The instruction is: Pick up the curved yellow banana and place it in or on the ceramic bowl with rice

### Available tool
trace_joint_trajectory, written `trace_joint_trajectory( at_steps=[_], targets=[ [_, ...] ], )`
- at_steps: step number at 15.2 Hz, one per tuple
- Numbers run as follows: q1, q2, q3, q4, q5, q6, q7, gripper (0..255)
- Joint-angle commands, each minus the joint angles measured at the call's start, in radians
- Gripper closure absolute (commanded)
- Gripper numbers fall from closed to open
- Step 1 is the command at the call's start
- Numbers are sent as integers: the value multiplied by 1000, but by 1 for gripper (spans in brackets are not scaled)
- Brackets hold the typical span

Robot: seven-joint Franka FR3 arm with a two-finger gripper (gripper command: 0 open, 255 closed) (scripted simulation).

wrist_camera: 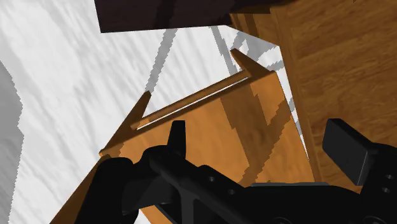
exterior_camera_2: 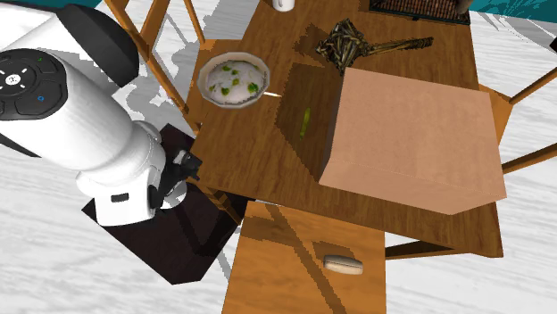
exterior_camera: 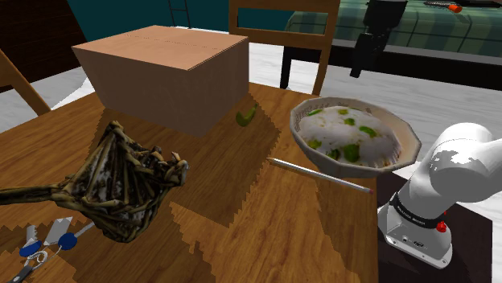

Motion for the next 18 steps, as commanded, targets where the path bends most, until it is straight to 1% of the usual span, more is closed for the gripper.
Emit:
trace_joint_trajectory(
  at_steps=[1, 5, 9, 14, 18],
  targets=[
    [0, 0, 0, 0, 0, 0, 0, 0],
    [-30, -19, 119, -10, 94, -4, 244, 0],
    [-65, -2, 241, 12, 186, 7, 488, 0],
    [-123, 69, 395, 84, 280, 38, 792, 0],
    [-186, 160, 521, 173, 326, 74, 1035, 0]
  ],
)
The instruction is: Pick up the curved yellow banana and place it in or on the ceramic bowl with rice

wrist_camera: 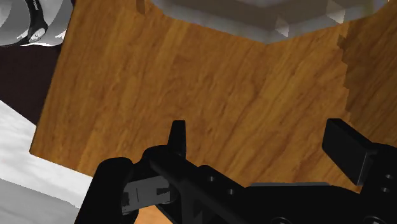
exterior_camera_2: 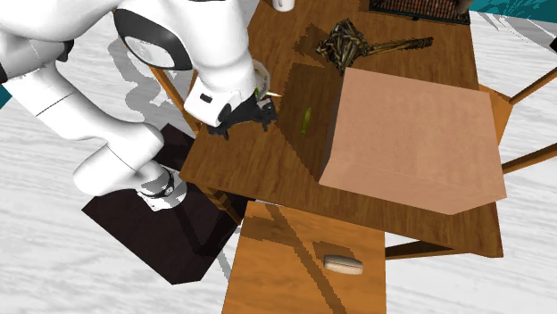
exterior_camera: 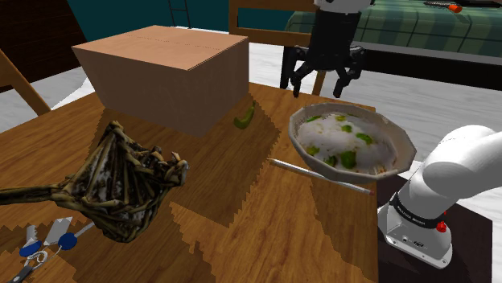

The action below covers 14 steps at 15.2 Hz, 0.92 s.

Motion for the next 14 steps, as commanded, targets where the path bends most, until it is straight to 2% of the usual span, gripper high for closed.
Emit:
trace_joint_trajectory(
  at_steps=[1, 6, 10, 14],
  targets=[
    [-35, 54, 69, 49, 18, 23, 134, 0],
    [-142, 220, 244, 205, 5, 73, 450, 0],
    [-239, 403, 413, 356, -83, 109, 729, 0],
    [-239, 409, 424, 320, -86, 150, 743, 0]
  ],
)
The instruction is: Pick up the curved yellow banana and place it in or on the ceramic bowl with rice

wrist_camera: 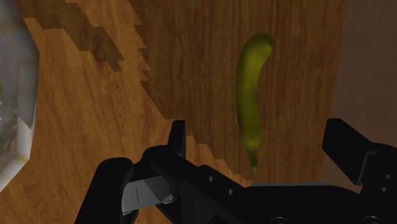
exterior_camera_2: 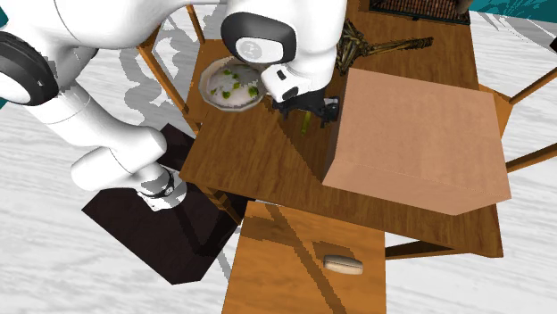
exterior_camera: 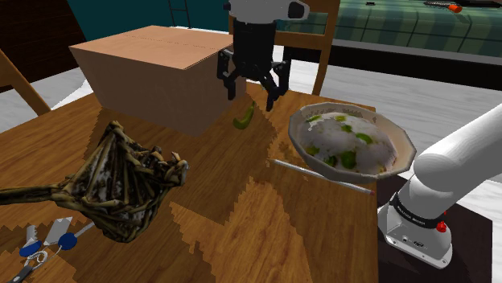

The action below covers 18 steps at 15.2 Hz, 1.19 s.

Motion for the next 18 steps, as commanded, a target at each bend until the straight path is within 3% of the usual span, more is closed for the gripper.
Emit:
trace_joint_trajectory(
  at_steps=[1, 4, 12, 13, 18],
  targets=[
    [0, -1, 4, -28, 3, 28, 2, 0],
    [4, -6, 9, -79, 9, 75, -2, 0],
    [4, -6, 9, -79, 9, 75, -2, 0],
    [4, -6, 9, -79, 9, 75, -2, 255],
    [4, -6, 9, -79, 9, 75, -2, 255]
  ],
)
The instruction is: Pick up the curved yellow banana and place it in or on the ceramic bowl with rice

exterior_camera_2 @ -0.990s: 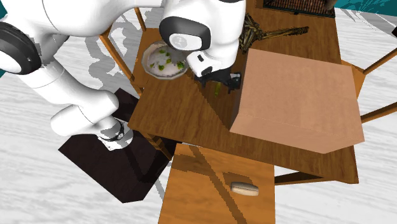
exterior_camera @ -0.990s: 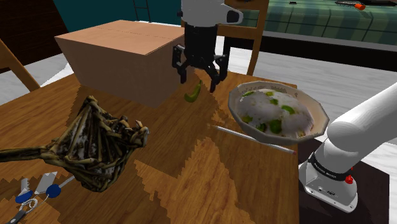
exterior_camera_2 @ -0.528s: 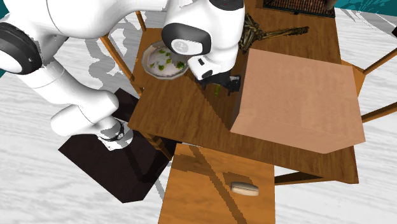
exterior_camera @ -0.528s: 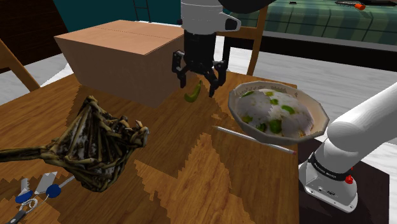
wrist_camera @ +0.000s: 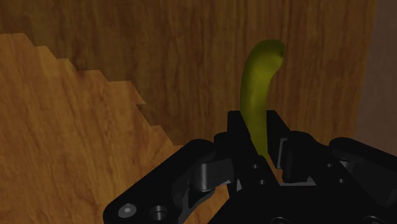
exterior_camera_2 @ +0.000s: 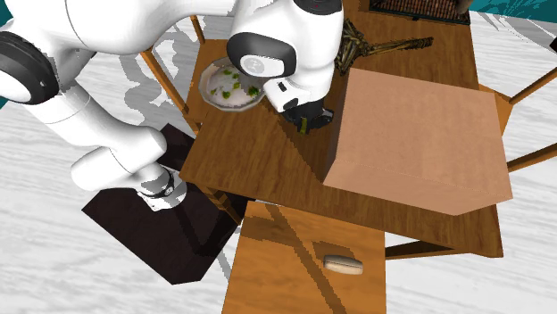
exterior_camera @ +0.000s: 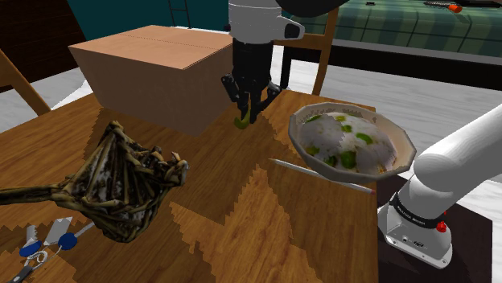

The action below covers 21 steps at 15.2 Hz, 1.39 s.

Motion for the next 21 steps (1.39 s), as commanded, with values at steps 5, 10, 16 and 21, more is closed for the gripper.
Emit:
trace_joint_trajectory(
  at_steps=[5, 10, 16, 21],
  targets=[
    [-1, 2, -1, 15, -2, -13, 2, 255],
    [-8, 18, 0, 93, -16, -79, 15, 255],
    [-16, 50, 9, 196, -40, -158, 37, 255],
    [-23, 89, 27, 291, -69, -225, 63, 255]
  ],
)
